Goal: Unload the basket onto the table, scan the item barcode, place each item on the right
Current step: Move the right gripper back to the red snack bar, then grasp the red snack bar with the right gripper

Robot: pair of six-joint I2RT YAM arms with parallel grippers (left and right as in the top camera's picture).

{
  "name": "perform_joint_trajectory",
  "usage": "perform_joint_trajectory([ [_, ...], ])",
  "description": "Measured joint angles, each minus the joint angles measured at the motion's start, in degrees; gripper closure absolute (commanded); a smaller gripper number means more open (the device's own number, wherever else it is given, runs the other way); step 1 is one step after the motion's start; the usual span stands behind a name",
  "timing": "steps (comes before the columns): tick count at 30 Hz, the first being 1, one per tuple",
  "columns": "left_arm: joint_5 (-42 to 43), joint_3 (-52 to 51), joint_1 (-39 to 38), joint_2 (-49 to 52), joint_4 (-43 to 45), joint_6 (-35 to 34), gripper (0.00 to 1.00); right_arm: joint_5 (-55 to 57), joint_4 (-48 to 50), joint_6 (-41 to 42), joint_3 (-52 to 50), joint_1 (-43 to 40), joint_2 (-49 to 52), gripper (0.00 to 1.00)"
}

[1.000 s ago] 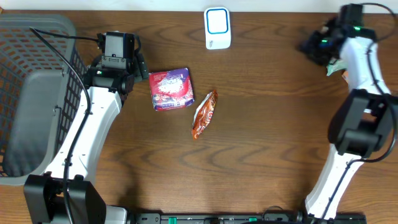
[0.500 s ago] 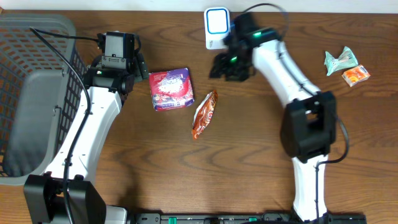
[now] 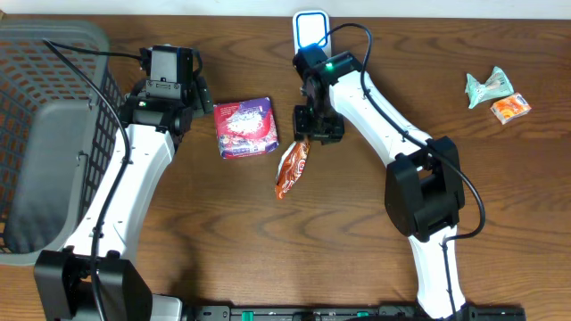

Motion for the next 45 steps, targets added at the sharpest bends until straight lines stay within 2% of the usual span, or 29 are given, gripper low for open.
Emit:
perform_joint_trajectory([
  [6, 0.0, -0.02, 0.0, 0.0, 0.0, 0.0, 0.01, 0.98, 3.45, 0.79, -5.01, 1.31, 0.0, 0.37],
  [11, 0.0, 0.0, 0.0, 0.0, 0.0, 0.0, 0.01, 0.28, 8.79, 2.01, -9.01, 3.23, 0.0, 0.4],
  [12, 0.0, -0.02, 0.0, 0.0, 0.0, 0.0, 0.01, 0.04, 9.97, 2.38, -9.62, 3.54, 0.0, 0.44],
  [15, 0.0, 0.0, 0.0, 0.0, 0.0, 0.0, 0.01, -0.61, 12.39, 3.48, -10.47, 4.24, 0.0, 0.66],
  [18, -0.02, -0.02, 0.0, 0.0, 0.0, 0.0, 0.01, -0.79, 13.9, 4.44, -10.69, 4.55, 0.0, 0.97],
  [19, 0.0, -0.02, 0.0, 0.0, 0.0, 0.0, 0.01, -0.79, 14.62, 4.46, -10.69, 4.57, 0.0, 0.99],
  [25, 0.0, -0.02, 0.0, 0.0, 0.0, 0.0, 0.01, 0.28, 16.11, 4.72, -10.69, 4.48, 0.0, 0.99],
  [29, 0.0, -0.02, 0.0, 0.0, 0.0, 0.0, 0.01, 2.23, 12.61, 3.96, -10.08, 4.2, -0.02, 0.99],
  [36, 0.0, -0.02, 0.0, 0.0, 0.0, 0.0, 0.01, 16.76, 3.19, 3.19, -3.74, 2.38, -0.31, 0.99],
  [40, 0.0, 0.0, 0.0, 0.0, 0.0, 0.0, 0.01, 20.48, 4.52, 2.82, -3.17, 2.21, -0.61, 0.83],
  [43, 0.0, 0.0, 0.0, 0.0, 0.0, 0.0, 0.01, 21.55, 6.29, 2.38, -3.17, 2.25, -0.61, 0.59],
  [45, 0.0, -0.02, 0.0, 0.0, 0.0, 0.0, 0.01, 22.03, 7.3, 2.38, -3.15, 2.25, -0.61, 0.47],
])
